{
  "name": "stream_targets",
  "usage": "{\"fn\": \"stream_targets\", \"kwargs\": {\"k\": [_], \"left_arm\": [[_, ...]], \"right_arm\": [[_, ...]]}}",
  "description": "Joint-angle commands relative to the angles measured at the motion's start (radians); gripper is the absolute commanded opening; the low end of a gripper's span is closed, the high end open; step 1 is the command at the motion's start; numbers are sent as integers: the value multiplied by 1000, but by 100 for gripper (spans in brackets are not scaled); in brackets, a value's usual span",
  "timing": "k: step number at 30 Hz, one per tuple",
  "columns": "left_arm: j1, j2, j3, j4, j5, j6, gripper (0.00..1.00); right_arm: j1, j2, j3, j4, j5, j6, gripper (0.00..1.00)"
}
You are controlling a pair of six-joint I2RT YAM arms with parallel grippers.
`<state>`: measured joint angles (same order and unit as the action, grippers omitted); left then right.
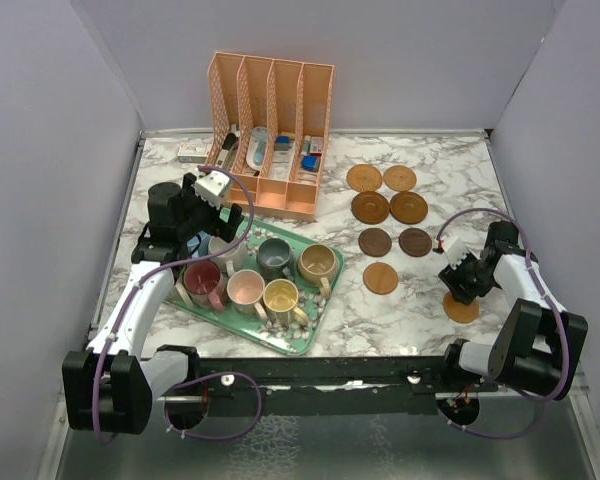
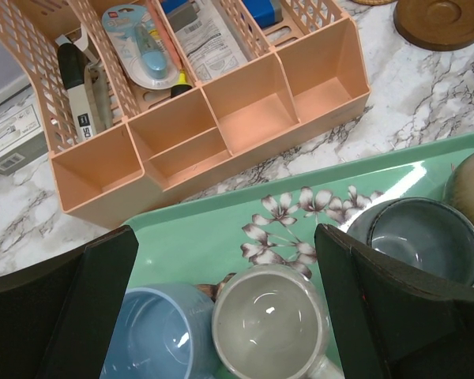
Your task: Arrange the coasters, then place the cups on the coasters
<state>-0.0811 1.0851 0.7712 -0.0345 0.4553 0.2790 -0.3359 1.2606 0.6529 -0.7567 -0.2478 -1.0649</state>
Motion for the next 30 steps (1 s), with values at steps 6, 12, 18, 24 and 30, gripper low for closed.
{"fn": "stream_targets", "kwargs": {"k": [6,12,18,24,30], "left_arm": [[-7,-13,-15,3,34,15,99],[-6,-7,-15,3,36,15,99],[-6,-2,-15,2,35,14,99],[-6,-1,-15,3,37,13,99],[-6,-2,-13,0,33,15,99]], "right_arm": [[8,35,12,30,-203,45,54],[44,38,-9,71,-210,84,53],[94,31,-9,119,-223,149,52],[190,81,11,187,-179,246,51],[247,121,46,219,-154,303,48]]}}
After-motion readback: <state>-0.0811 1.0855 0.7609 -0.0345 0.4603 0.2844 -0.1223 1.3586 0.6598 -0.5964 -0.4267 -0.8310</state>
